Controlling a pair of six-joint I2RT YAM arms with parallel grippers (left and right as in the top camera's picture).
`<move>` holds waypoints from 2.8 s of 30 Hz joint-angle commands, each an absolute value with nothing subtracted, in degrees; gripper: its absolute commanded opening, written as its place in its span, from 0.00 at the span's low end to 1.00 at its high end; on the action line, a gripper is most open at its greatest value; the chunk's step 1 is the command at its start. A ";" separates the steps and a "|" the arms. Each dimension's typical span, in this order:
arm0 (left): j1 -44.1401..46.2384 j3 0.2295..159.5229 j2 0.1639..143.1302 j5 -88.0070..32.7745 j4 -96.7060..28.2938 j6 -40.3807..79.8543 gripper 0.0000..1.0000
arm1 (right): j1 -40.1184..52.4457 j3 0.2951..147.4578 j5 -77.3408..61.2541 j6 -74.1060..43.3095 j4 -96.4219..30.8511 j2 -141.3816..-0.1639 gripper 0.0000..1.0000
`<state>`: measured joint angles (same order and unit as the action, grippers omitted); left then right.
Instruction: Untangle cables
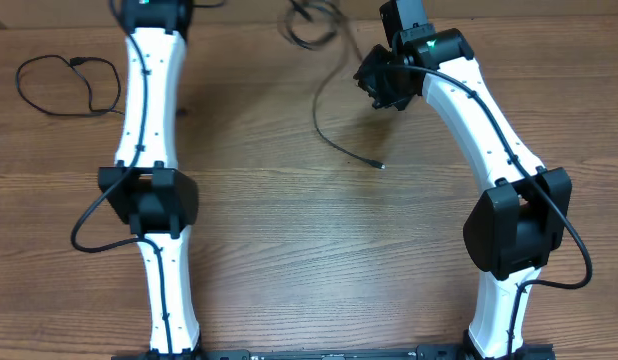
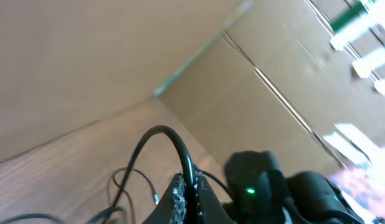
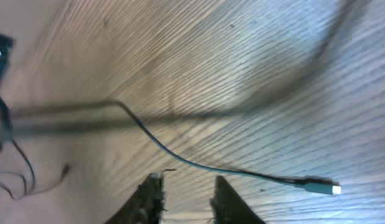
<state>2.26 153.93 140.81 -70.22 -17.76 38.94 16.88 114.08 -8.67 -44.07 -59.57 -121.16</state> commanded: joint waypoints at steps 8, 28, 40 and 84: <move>0.91 154.12 141.43 -68.66 -17.23 42.63 0.04 | 14.50 116.71 -14.70 -17.21 -56.88 -114.67 0.52; 1.50 154.15 141.43 -76.69 -4.84 53.06 0.04 | 15.68 113.99 -29.67 -14.15 -27.20 -118.76 0.64; 4.71 154.15 141.43 -78.67 11.60 64.10 0.04 | 17.56 113.99 -15.97 -33.47 -13.06 -119.55 0.61; 0.89 154.36 140.55 -47.75 38.87 80.49 0.04 | 11.68 115.74 -43.00 -20.99 -37.28 -118.21 0.63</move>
